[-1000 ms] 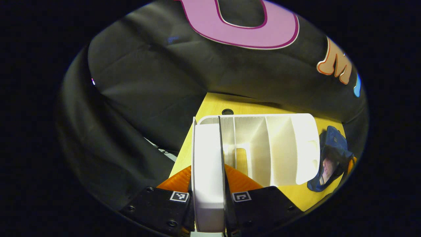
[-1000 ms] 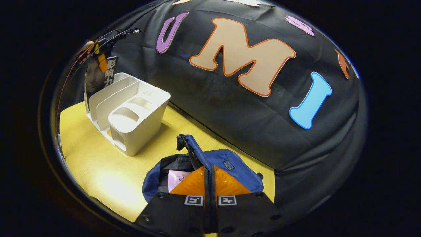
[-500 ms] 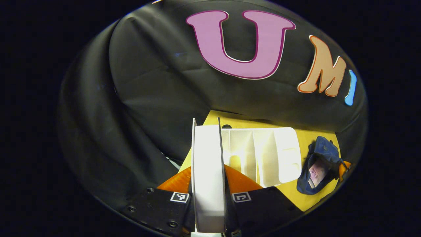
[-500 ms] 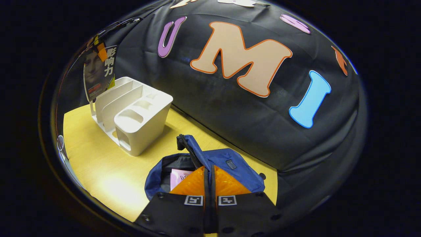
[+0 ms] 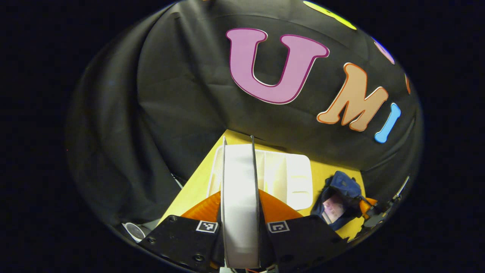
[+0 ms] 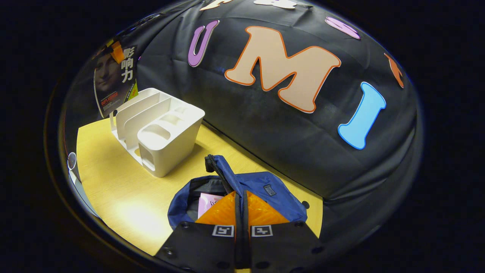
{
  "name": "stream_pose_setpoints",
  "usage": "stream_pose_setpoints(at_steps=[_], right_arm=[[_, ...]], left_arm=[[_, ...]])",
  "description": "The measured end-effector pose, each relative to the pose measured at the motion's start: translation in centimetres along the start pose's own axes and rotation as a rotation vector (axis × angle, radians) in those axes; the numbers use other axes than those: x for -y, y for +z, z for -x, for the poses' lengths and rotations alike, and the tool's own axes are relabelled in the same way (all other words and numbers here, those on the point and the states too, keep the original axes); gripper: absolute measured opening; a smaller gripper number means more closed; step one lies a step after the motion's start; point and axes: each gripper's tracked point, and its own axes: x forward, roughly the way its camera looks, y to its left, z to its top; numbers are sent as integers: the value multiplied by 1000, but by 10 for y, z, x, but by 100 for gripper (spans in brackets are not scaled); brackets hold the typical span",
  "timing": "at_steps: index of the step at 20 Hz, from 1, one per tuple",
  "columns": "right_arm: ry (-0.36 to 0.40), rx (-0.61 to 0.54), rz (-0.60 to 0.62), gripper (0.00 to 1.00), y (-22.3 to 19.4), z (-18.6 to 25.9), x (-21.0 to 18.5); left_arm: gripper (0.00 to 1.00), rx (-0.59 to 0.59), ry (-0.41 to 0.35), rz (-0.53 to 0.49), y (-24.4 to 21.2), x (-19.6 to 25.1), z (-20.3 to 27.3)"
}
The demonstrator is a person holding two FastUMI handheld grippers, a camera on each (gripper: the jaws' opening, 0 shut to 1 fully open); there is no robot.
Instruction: Open the schoolbag, grab two books from the bookshelf and put them into the schoolbag.
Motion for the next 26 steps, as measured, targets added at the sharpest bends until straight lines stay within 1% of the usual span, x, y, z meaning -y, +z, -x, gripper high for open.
stream_pose_setpoints(at_steps=[2,5,8,11,19,21,24,26], right_arm=[[7,1,4,2,1,0,0],[14,4,3,2,2,-2,1],[26,8,3,2,4,-2,1],[36,14,1,3,4,-3,2],[54,22,12,3,7,-5,3],[58,23,11,3,6,-4,3],[63,21,11,3,7,-3,2],[68,20,13,3,6,-3,2]], left_arm=[[33,27,-74,52,-1,18,7],[33,34,-180,109,-11,48,15],[33,40,-239,131,-25,72,20],[33,22,-299,166,-47,100,19],[33,-55,-421,312,-101,168,-13],[33,-81,-437,364,-115,182,-23],[33,-97,-480,469,-130,205,-39],[33,-91,-505,493,-142,219,-45]])
